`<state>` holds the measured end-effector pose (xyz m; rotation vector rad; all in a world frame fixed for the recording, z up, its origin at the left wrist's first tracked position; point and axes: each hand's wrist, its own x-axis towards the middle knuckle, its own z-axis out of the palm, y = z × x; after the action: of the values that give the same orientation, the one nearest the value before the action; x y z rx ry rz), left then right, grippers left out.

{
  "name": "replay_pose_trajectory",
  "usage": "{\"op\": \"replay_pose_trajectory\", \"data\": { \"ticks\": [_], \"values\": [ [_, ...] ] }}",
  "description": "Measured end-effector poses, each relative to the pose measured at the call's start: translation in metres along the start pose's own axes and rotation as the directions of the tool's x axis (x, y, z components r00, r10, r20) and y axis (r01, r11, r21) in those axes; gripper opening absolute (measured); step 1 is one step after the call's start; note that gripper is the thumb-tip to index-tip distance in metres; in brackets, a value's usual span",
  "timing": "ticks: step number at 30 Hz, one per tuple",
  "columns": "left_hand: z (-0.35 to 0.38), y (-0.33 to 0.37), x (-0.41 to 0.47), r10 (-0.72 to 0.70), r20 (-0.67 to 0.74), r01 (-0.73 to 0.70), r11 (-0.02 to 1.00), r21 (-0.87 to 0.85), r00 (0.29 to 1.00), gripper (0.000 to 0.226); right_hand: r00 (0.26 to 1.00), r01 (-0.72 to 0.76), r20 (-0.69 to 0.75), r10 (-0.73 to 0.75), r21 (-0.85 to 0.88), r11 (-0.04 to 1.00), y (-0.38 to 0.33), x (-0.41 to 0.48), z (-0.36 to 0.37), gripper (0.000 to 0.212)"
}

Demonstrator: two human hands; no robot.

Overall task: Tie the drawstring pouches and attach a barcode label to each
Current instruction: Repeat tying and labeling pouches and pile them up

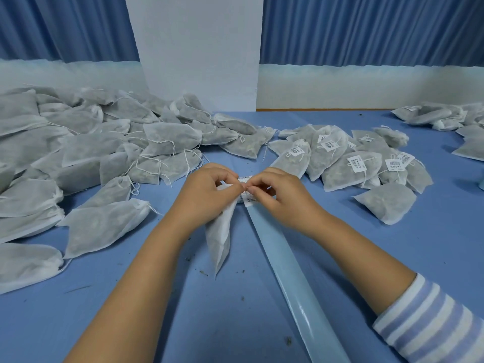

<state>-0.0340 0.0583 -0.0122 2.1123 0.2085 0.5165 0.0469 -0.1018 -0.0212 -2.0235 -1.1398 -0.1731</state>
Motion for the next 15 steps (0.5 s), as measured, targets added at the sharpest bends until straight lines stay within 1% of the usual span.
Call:
{"op": "replay_pose_trajectory", "data": {
  "ticks": [3,6,8,11,15],
  "values": [
    [-0.002,0.001,0.0,0.008,-0.009,-0.008,0.999,0.034,1.0,0.018,0.998,-0.051,0.045,0.049,0.045,0.998,-0.002,0.0,-0.002,0.01],
    [-0.005,0.002,-0.001,-0.03,0.0,0.03,0.999,0.03,1.0,0.012,0.981,-0.173,0.123,0.151,0.192,0.966,-0.004,0.0,-0.004,0.013],
    [-0.008,0.003,-0.002,-0.052,0.052,0.052,0.999,0.0,0.997,0.012,0.969,-0.219,0.174,0.175,0.279,0.935,-0.006,0.001,-0.007,0.015],
    [-0.011,0.006,-0.004,-0.079,0.131,0.086,0.995,-0.052,0.988,0.011,0.968,-0.219,0.188,0.163,0.332,0.917,-0.007,0.002,-0.01,0.014],
    [-0.011,0.01,-0.004,-0.129,0.164,0.142,0.987,-0.072,0.978,0.016,0.982,-0.175,0.123,0.142,0.324,0.93,-0.006,0.001,-0.008,0.014]
  ]
}}
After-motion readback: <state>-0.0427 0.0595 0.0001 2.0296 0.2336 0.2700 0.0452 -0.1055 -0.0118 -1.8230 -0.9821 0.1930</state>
